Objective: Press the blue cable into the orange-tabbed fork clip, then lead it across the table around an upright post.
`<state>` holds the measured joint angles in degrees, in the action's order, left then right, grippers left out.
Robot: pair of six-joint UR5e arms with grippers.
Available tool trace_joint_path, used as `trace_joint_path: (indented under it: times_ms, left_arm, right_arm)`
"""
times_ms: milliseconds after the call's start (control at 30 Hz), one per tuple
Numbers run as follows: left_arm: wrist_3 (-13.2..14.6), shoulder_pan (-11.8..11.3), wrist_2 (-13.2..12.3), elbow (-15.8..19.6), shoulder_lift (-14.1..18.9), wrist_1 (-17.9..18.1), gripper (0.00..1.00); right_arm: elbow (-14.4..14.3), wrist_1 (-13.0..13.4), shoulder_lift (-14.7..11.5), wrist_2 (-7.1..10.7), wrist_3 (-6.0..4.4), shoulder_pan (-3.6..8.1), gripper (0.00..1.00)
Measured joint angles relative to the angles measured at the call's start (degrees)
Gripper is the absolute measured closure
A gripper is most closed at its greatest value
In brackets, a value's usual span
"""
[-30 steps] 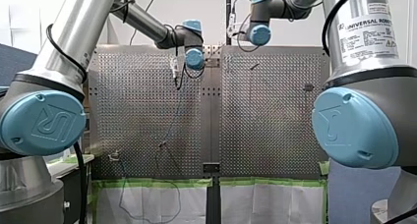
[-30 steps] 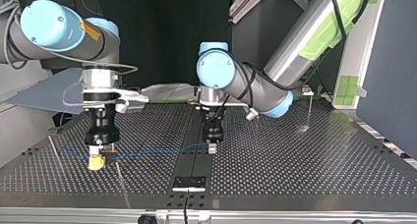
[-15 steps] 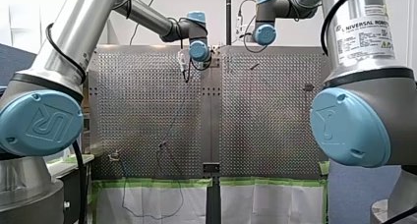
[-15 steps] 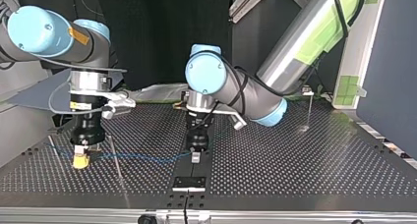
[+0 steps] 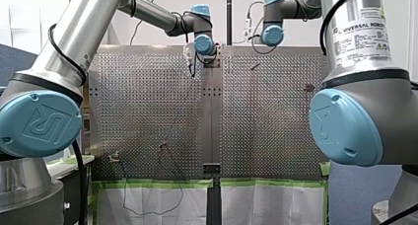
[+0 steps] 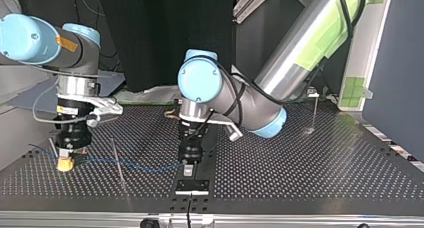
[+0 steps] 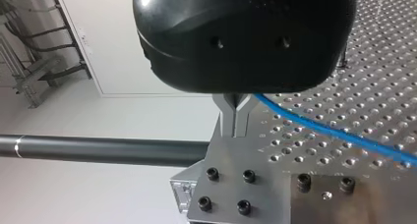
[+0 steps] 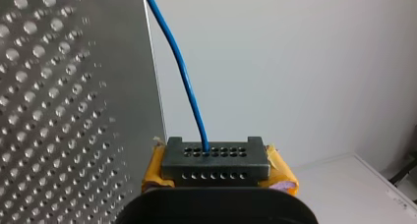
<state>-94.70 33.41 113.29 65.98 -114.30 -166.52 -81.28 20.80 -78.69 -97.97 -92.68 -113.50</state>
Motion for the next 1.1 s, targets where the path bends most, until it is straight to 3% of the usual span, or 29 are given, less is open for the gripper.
trace_joint_path:
  times_ms: [233, 467, 667, 1100]
  left_arm:
    - [-0.02, 1.07, -0.39, -1.99, -2.44, -0.86, 1.00]
    - [-0.41, 1.61, -0.48, -2.35, -2.85, -0.28, 1.00]
    - [-0.54, 1.88, -0.69, -2.76, -3.01, 0.24, 1.00]
    - [-1.02, 3.94, -0.34, -9.23, -8.69, -3.37, 1.00]
  right_arm:
    - [0.00, -0.24, 0.12, 0.04, -0.06, 1.81, 1.00]
    - [0.00, -0.31, 0.97, 0.02, -0.09, 3.34, 1.00]
    - [0.01, -0.33, 1.26, 0.00, -0.23, 4.04, 1.00]
    - [-0.02, -0.65, 3.32, 0.02, -0.44, 7.51, 1.00]
